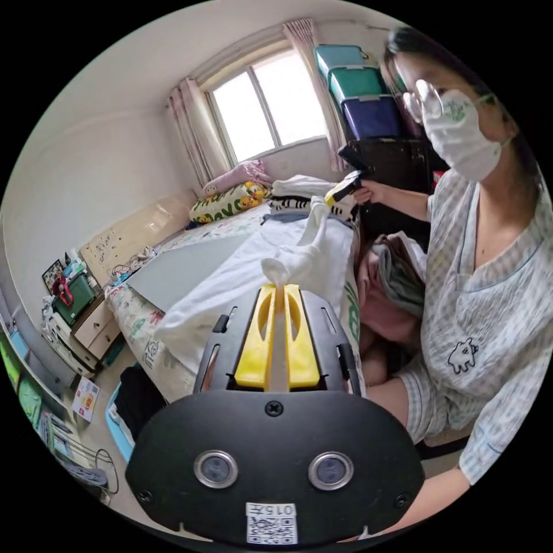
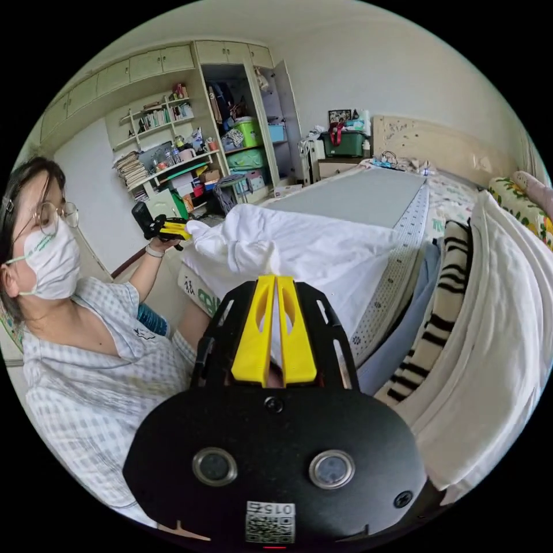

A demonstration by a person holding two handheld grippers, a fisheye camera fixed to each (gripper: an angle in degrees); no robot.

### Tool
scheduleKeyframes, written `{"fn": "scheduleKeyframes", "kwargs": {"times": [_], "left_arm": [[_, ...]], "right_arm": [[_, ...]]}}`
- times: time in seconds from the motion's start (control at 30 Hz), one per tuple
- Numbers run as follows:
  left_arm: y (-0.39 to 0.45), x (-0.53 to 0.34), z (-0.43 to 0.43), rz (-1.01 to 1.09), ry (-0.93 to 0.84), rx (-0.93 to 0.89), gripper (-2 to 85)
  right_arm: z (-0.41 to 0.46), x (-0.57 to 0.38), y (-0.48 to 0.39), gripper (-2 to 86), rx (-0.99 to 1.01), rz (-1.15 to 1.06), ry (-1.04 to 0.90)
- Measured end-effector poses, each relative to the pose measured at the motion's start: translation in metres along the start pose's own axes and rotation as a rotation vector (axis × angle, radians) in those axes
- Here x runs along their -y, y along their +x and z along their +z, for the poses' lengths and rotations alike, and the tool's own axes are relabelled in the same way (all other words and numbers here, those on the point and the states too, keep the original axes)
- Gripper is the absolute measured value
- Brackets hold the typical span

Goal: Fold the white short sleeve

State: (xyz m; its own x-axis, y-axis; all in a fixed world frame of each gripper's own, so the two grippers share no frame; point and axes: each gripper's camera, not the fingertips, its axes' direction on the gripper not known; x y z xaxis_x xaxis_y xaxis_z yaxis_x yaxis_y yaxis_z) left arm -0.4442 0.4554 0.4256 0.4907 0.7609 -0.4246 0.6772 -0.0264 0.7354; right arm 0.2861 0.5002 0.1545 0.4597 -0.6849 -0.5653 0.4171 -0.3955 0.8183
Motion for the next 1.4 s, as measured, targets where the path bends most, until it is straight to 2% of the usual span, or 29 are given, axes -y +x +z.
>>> {"fn": "scheduleKeyframes", "kwargs": {"times": [0.2, 0.37, 0.43, 0.47, 0.5, 0.53, 0.57, 0.6, 0.63, 0.67, 0.7, 0.77, 0.87, 0.97, 1.07, 1.3, 1.4], "left_arm": [[0.017, 0.024, -0.04, -0.034, -0.059, 0.074, 1.0], [0.021, 0.028, -0.088, -0.077, -0.039, 0.113, 0.9], [0.021, 0.024, -0.109, -0.126, 0.007, 0.12, 0.8], [0.022, 0.018, -0.124, -0.17, 0.054, 0.13, 0.8], [0.025, 0.011, -0.137, -0.214, 0.105, 0.127, 0.6], [0.027, 0.007, -0.143, -0.233, 0.131, 0.121, 0.5], [0.033, 0.0, -0.15, -0.264, 0.177, 0.108, 0.2], [0.04, -0.008, -0.152, -0.283, 0.21, 0.091, 0.0], [0.043, -0.011, -0.152, -0.289, 0.224, 0.08, -0.1], [0.048, -0.017, -0.151, -0.305, 0.255, 0.051, -0.2], [0.051, -0.02, -0.149, -0.328, 0.296, 0.008, -0.2], [0.051, -0.022, -0.149, -0.35, 0.364, -0.074, -0.3], [0.043, -0.018, -0.149, -0.371, 0.403, -0.143, -0.5], [0.039, -0.013, -0.154, -0.381, 0.421, -0.146, -0.7], [0.039, -0.013, -0.168, -0.391, 0.426, -0.107, -0.8], [0.026, -0.043, -0.196, -0.455, 0.386, -0.053, -0.8], [0.016, -0.06, -0.198, -0.511, 0.418, -0.079, -0.8]], "right_arm": [[0.007, -0.063, 0.008, -0.2, -0.041, 0.033, 0.028], [0.008, -0.113, 0.009, 2.4, -0.119, 0.078, 0.082], [-0.003, -0.147, 0.011, 4.4, -0.257, 0.147, 0.157], [-0.015, -0.179, 0.013, 5.1, -0.404, 0.212, 0.215], [-0.024, -0.223, 0.018, 3.7, -0.652, 0.308, 0.267], [-0.025, -0.25, 0.022, 3.0, -0.808, 0.387, 0.296], [-0.016, -0.316, 0.039, 1.5, -1.052, 0.615, 0.4], [0.015, -0.388, 0.068, 0.5, -0.975, 0.801, 0.466], [0.039, -0.418, 0.087, 0.3, -0.826, 0.895, 0.444], [0.087, -0.446, 0.106, -0.1, -0.723, 0.932, 0.339], [0.124, -0.447, 0.102, -0.4, -0.836, 0.882, 0.24], [0.148, -0.446, 0.107, -0.5, -0.814, 0.837, 0.179], [0.159, -0.445, 0.112, -0.7, -0.803, 0.824, 0.188], [0.181, -0.448, 0.115, -0.8, -0.865, 0.833, 0.167], [0.184, -0.459, 0.123, -0.9, -0.84, 0.878, 0.146], [0.158, -0.502, 0.089, -0.5, -0.723, 0.953, 0.325], [0.162, -0.493, 0.051, -0.2, -0.819, 0.926, 0.37]]}}
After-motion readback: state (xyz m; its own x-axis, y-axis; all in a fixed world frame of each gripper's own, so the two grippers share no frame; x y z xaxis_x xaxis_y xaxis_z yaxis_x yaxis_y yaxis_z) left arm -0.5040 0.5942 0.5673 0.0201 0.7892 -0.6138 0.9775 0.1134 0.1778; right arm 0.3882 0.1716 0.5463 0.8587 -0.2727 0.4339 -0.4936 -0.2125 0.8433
